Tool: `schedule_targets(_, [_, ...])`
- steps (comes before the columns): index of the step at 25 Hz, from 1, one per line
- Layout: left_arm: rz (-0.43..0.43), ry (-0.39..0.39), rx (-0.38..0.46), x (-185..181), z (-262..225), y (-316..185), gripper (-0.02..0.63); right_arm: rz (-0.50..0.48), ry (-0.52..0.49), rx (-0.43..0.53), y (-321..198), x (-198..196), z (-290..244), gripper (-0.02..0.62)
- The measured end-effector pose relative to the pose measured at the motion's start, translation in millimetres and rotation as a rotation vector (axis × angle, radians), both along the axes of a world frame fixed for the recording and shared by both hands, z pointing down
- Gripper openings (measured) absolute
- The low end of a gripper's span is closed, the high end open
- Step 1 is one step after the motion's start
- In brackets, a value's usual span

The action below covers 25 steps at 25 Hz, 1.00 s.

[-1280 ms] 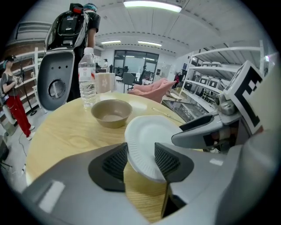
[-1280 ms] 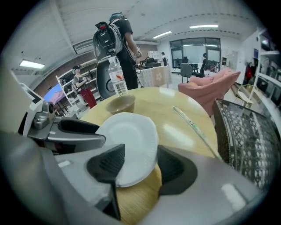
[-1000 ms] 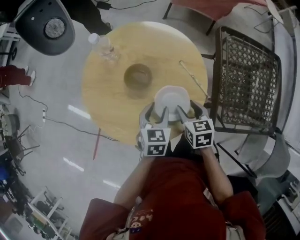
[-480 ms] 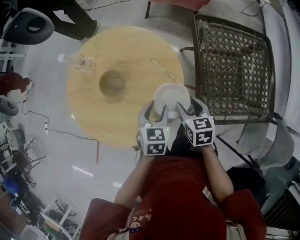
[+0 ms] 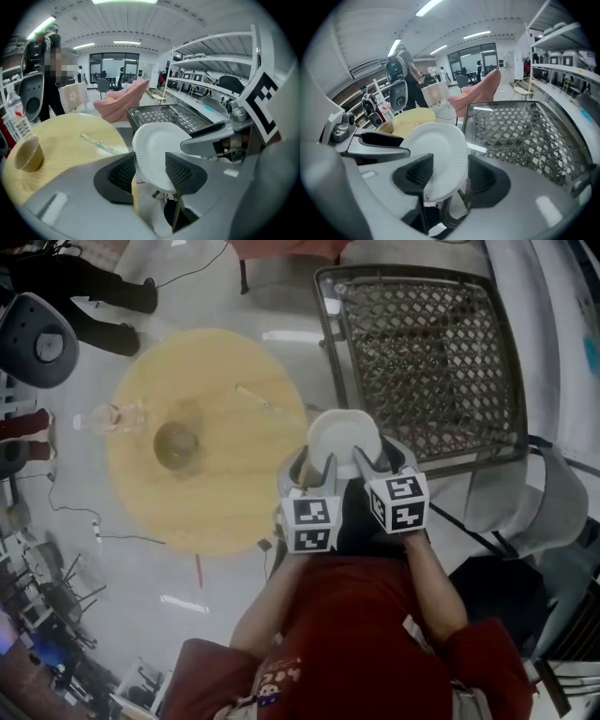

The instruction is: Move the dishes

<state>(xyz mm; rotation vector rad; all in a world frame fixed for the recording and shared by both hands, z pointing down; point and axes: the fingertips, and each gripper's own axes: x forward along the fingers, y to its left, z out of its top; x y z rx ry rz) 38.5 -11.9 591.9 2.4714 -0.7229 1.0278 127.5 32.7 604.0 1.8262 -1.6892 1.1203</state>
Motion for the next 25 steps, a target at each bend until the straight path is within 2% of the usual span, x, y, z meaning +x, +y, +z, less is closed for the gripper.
schedule_targets(9, [0.122, -0.004, -0.048, 45.8, 10.1, 16.5, 0.212, 0.119, -0.005, -0.048, 26.7, 40.2, 5.2, 0.233])
schedule_targets(12, [0.137, -0.014, -0.062, 62.8, 16.9, 24.8, 0.212, 0.136, -0.007, -0.061, 37.8, 54.5, 10.8, 0.233])
schedule_targets(18, [0.176, -0.050, -0.106, 70.2, 53.8, 35.1, 0.213, 0.163, -0.019, -0.098, 45.5, 65.0, 41.8, 0.233])
schedule_targets(25, [0.185, -0.076, -0.119, 83.0, 71.1, 43.2, 0.213, 0.168, -0.037, -0.119, 53.3, 77.8, 60.4, 0.233])
